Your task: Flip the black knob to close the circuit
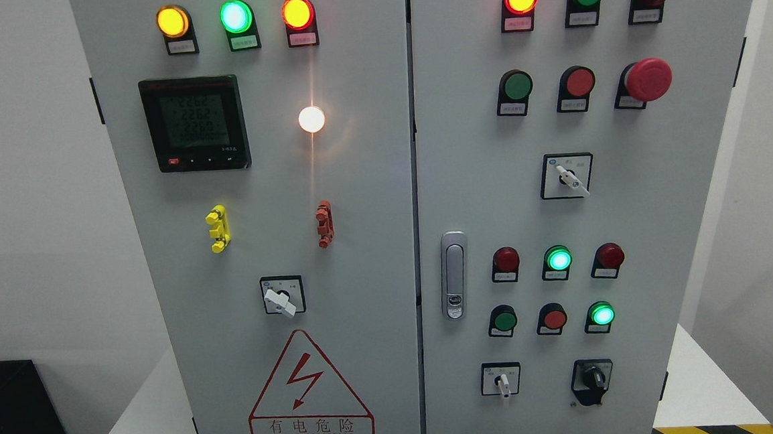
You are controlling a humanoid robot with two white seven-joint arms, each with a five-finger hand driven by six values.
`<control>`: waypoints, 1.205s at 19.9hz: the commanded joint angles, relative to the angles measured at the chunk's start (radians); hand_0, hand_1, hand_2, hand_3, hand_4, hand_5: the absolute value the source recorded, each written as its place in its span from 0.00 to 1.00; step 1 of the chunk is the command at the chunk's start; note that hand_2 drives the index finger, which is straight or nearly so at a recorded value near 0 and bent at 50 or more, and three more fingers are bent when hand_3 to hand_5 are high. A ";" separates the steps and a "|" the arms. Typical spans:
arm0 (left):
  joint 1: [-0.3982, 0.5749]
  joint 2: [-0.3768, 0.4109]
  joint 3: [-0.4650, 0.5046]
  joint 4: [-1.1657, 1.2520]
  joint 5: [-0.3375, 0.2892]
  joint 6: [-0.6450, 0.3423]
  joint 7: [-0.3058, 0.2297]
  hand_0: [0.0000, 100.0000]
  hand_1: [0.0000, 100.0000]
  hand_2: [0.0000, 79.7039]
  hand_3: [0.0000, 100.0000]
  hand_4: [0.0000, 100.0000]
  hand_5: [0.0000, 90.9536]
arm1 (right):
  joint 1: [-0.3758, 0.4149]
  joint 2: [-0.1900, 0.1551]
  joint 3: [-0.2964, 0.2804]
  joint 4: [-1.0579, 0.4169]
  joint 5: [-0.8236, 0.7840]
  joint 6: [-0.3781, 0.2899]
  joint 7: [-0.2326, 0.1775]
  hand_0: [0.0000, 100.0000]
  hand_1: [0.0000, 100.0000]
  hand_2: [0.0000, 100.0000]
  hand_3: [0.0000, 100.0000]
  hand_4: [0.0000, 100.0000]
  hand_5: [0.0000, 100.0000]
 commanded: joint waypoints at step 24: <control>0.000 0.000 0.000 0.000 0.000 0.000 0.001 0.12 0.56 0.00 0.00 0.00 0.00 | -0.207 0.007 -0.035 -0.810 0.305 0.090 0.180 0.00 0.00 0.89 1.00 0.92 0.94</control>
